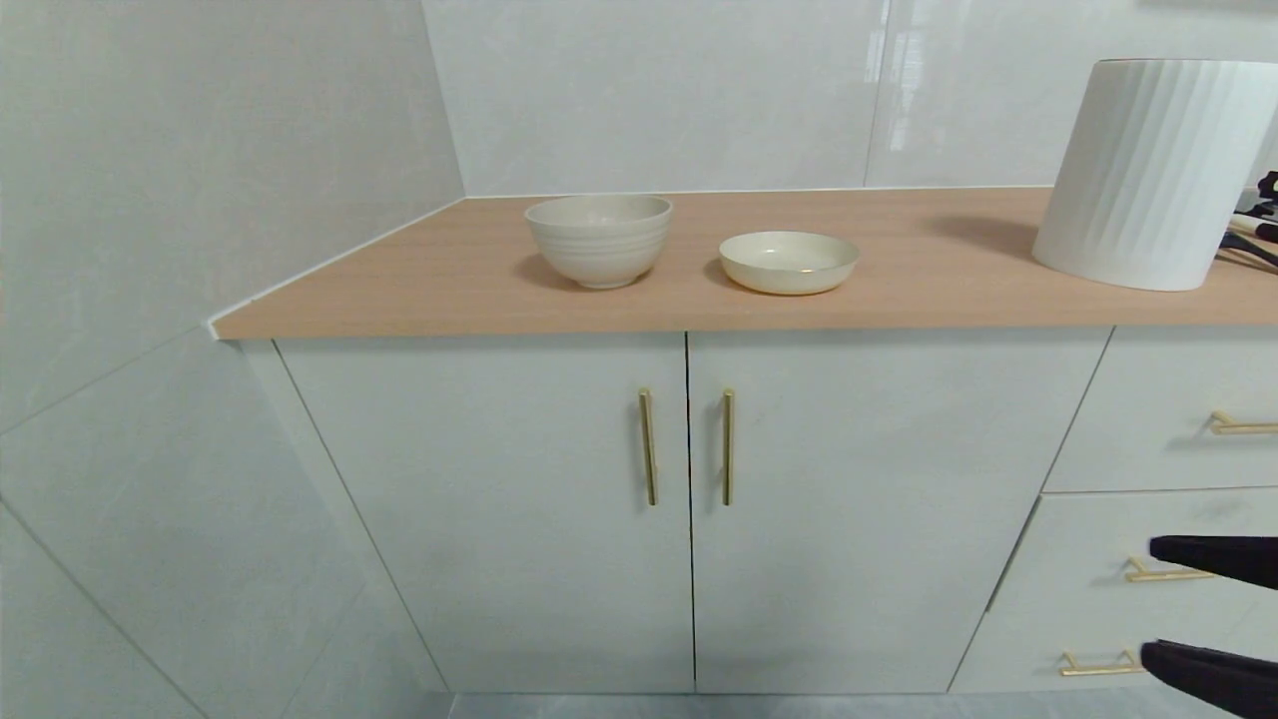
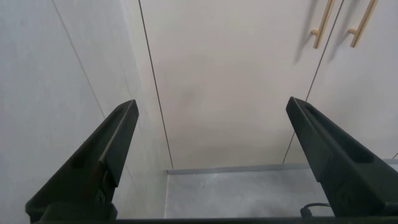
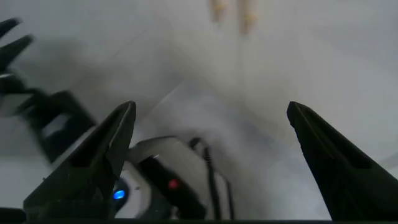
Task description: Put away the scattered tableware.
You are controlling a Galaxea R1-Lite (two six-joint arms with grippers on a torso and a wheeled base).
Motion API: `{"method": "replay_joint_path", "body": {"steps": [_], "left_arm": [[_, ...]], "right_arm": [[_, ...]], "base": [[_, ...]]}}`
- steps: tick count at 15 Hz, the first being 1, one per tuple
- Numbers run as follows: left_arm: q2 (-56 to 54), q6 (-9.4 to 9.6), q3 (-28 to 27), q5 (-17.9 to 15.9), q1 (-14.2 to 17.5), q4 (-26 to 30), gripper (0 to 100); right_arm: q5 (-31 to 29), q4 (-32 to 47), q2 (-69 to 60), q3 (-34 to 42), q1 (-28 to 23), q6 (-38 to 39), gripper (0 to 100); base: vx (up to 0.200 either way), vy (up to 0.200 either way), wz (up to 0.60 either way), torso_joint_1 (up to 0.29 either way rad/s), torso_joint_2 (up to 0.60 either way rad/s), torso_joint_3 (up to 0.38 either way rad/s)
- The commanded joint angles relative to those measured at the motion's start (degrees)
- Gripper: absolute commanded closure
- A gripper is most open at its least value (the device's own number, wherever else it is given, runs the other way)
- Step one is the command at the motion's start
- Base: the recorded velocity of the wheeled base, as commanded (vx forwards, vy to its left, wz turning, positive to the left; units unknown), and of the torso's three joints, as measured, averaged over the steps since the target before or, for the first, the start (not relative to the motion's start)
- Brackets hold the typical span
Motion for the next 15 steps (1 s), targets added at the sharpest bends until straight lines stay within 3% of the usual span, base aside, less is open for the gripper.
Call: {"method": "replay_joint_path", "body": {"steps": [1,4,6,11,15], "left_arm": [[0.0,0.02,-0.04,0.01,0.0,0.02,0],[0.0,0.02,-0.04,0.01,0.0,0.02,0],[0.0,0.02,-0.04,0.01,0.0,0.02,0],[0.0,0.02,-0.04,0.01,0.0,0.02,0],[0.0,0.02,-0.04,0.01,0.0,0.02,0]], "right_arm": [[0.56,-4.42,17.53,-6.27,6.5,1.21,0],[0.47,-14.88,29.83,-10.22,6.5,2.26,0],[0.82,-17.25,35.54,-14.88,6.94,6.39,0],[0.56,-18.48,47.85,-23.58,9.32,7.97,0],[-0.06,-20.07,49.26,-22.7,10.64,8.06,0]], "base": [[0.0,0.0,0.0,0.0,0.0,0.0],[0.0,0.0,0.0,0.0,0.0,0.0],[0.0,0.0,0.0,0.0,0.0,0.0],[0.0,0.0,0.0,0.0,0.0,0.0],[0.0,0.0,0.0,0.0,0.0,0.0]]}}
